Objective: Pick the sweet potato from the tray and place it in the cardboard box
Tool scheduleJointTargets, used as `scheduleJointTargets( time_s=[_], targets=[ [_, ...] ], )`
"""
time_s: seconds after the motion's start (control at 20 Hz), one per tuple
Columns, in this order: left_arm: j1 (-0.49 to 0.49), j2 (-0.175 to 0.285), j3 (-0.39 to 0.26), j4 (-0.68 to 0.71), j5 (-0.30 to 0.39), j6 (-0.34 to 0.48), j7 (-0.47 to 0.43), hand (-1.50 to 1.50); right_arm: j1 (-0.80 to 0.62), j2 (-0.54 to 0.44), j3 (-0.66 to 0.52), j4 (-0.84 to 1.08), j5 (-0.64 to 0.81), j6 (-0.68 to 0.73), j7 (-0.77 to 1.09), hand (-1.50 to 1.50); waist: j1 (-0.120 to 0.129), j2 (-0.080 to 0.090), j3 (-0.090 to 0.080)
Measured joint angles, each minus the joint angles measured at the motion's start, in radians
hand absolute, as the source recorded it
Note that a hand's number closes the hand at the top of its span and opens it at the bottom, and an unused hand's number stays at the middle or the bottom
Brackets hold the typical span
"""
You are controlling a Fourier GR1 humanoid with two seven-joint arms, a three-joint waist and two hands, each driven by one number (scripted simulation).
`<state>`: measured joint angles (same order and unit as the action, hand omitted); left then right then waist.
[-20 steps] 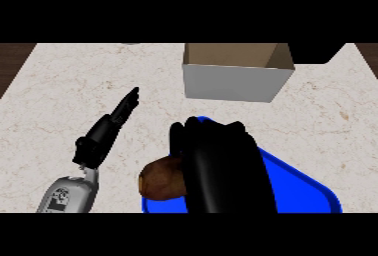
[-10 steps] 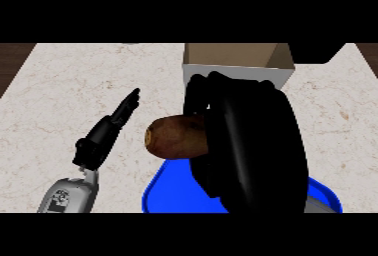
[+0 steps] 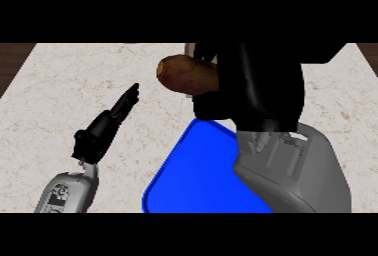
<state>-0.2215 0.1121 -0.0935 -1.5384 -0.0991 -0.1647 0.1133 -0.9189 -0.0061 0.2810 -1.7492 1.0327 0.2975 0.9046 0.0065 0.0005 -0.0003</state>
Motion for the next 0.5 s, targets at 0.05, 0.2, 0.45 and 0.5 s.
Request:
scheduleJointTargets(
  time_s=[0.05, 0.2, 0.45, 0.5],
  targets=[
    [0.016, 0.004, 0.001, -0.003, 0.001, -0.005, -0.014, 0.0, -0.013, -0.002, -0.025, 0.028, -0.005, -0.007, -0.013, 1.5, 0.001, 0.0, 0.0],
    [0.02, 0.005, 0.004, 0.012, -0.006, -0.009, -0.037, 0.0, -0.06, -0.014, -0.092, 0.123, -0.01, -0.049, -0.056, 1.5, 0.002, 0.001, 0.0],
    [0.011, -0.014, -0.007, 0.001, -0.022, 0.002, -0.017, 0.0, -0.12, -0.041, -0.153, 0.294, 0.018, -0.12, -0.124, 1.5, 0.004, 0.001, 0.0],
    [0.018, -0.009, -0.004, -0.004, -0.019, -0.004, -0.022, 0.0, -0.118, -0.049, -0.157, 0.314, 0.021, -0.122, -0.139, 1.5, 0.003, 0.001, 0.0]
  ],
)
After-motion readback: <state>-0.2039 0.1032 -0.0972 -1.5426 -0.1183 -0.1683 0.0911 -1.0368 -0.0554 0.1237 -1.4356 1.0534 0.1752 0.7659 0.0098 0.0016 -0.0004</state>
